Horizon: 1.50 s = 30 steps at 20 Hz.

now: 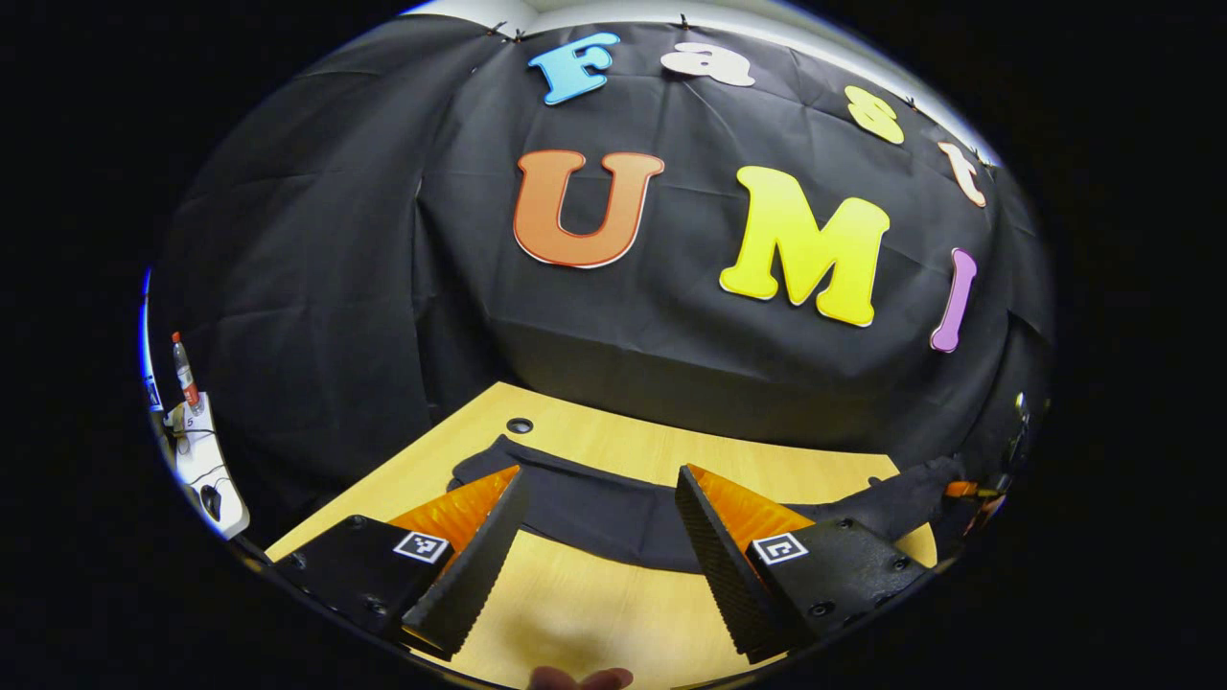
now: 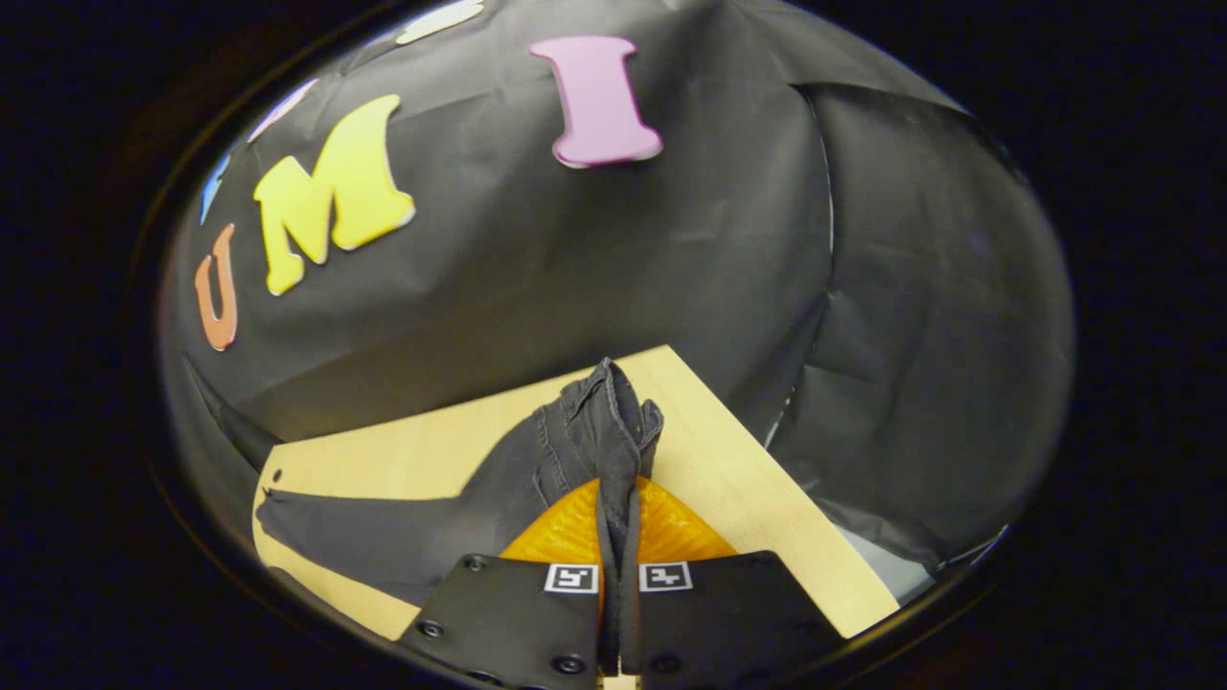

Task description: Grasp the waist and the cuffs of the jeans and fold them to make the two legs overlap; first hold the waist and fold one-third of the jeans toward the cuffs, then hold the cuffs and fold the remaining one-third in the same direction to finish folding.

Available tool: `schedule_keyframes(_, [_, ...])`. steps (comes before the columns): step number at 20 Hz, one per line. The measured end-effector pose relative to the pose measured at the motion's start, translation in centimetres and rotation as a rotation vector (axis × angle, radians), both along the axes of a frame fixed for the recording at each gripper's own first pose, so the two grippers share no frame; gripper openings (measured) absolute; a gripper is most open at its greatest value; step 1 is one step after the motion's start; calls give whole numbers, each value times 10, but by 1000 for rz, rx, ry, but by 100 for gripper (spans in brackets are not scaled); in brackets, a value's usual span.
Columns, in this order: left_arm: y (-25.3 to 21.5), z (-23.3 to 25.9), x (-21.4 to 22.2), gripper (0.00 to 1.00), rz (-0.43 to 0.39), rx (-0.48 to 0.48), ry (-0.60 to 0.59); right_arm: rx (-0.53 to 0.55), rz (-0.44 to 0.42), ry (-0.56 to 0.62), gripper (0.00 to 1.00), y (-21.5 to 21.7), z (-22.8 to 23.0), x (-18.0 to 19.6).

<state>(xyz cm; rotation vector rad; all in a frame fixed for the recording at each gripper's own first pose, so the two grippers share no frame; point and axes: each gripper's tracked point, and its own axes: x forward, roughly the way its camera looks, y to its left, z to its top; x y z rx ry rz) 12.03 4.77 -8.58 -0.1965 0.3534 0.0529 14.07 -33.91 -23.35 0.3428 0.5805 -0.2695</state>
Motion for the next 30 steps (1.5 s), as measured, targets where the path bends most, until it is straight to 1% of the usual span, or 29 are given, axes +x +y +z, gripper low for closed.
schedule_keyframes(3, [32,-4,-7,99,13,-11,-18,-46,57,-61,1,69,57,10])
schedule_keyframes(6, [59,-13,-18,99,27,-57,-20,-89,142,-104,0,149,90,25])
schedule_keyframes(8, [79,-17,-25,99,43,-79,-16,-98,211,-124,0,209,96,37])
schedule_keyframes(10, [98,-17,-34,99,61,-87,-19,-91,274,-123,1,265,90,45])
schedule_keyframes(13, [125,-19,-43,99,90,-75,-24,-101,347,-91,0,337,67,55])
schedule_keyframes(14, [133,-18,-44,99,97,-69,-25,-121,368,-81,1,358,55,58])
schedule_keyframes(15, [143,-15,-46,99,107,-54,-36,-148,393,-70,5,376,43,60])
schedule_keyframes(16, [153,-12,-46,99,117,-30,-46,-170,417,-53,1,396,27,59])
schedule_keyframes(19, [178,-7,-51,99,136,14,-66,-222,492,21,1,448,-29,57])
schedule_keyframes(22, [197,-6,-49,99,168,59,-71,-267,544,110,0,476,-91,54])
schedule_keyframes(24, [202,-6,-49,98,176,40,-65,-290,559,155,0,484,-116,55])
schedule_keyframes(25, [202,-7,-51,98,181,32,-69,-311,565,166,0,484,-121,56])
schedule_keyframes(27, [204,-13,-48,99,189,32,-62,-355,584,201,4,493,-134,51])
schedule_keyframes(28, [203,-16,-46,99,188,32,-56,-368,602,197,6,498,-138,50])
schedule_keyframes(29, [204,-19,-43,99,186,32,-51,-373,623,196,10,504,-137,48])
schedule_keyframes(30, [203,-22,-43,98,182,34,-48,-343,653,187,15,513,-139,46])
